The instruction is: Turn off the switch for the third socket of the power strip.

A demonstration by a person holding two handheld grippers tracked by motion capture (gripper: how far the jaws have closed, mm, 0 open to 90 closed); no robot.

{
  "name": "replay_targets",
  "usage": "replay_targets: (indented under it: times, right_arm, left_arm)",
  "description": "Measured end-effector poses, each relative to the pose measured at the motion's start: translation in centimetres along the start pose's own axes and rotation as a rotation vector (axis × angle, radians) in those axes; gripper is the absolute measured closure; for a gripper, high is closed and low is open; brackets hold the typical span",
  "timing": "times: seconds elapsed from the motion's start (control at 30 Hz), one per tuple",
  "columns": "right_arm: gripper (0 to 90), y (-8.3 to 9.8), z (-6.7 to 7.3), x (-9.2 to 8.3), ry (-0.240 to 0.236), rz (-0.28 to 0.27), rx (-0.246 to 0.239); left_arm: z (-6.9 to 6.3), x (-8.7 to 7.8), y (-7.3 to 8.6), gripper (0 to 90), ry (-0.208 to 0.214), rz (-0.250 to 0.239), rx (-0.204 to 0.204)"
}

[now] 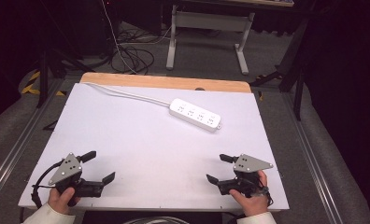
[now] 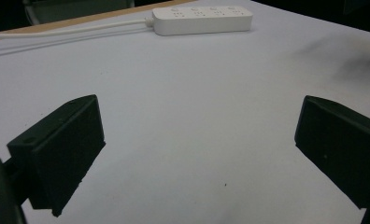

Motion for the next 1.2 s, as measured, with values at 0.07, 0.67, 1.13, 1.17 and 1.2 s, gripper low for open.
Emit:
replay_targets:
  times: [0.07, 0.67, 1.13, 1.17, 1.2]
  right_arm:
    - [15.6, 0.0, 0.0, 0.0, 0.000, 0.000, -0.004]
    - [14.4, -0.2, 0.0, 0.0, 0.002, 0.006, 0.000]
    - [33.1, -1.4, 0.1, 0.0, 0.015, 0.052, -0.044]
    - [33.2, -1.6, -0.1, 0.0, 0.022, 0.054, -0.046]
    - [33.2, -1.6, -0.1, 0.0, 0.022, 0.054, -0.046]
  left_arm:
    - [0.0, 0.0, 0.0, 2.0, -0.006, -0.001, -0.006]
    - [0.1, -0.1, -0.2, 2.1, -0.044, 0.004, 0.015]
    - [-0.4, -0.2, -0.2, 2.2, -0.049, 0.020, 0.052]
    - [-0.3, -0.2, -0.2, 2.2, -0.053, 0.019, 0.055]
    - [-0.2, -0.2, -0.2, 2.2, -0.055, 0.020, 0.062]
Point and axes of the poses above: each handheld gripper's, and its own axes: x roughly forward along the jaws, y roughly out of its underside, z roughly to its left, the point moved 4 cm from there along x, roughly forward along the jaws, and after that the axes turned 4 degrees about -y, right-handed, at the moved point
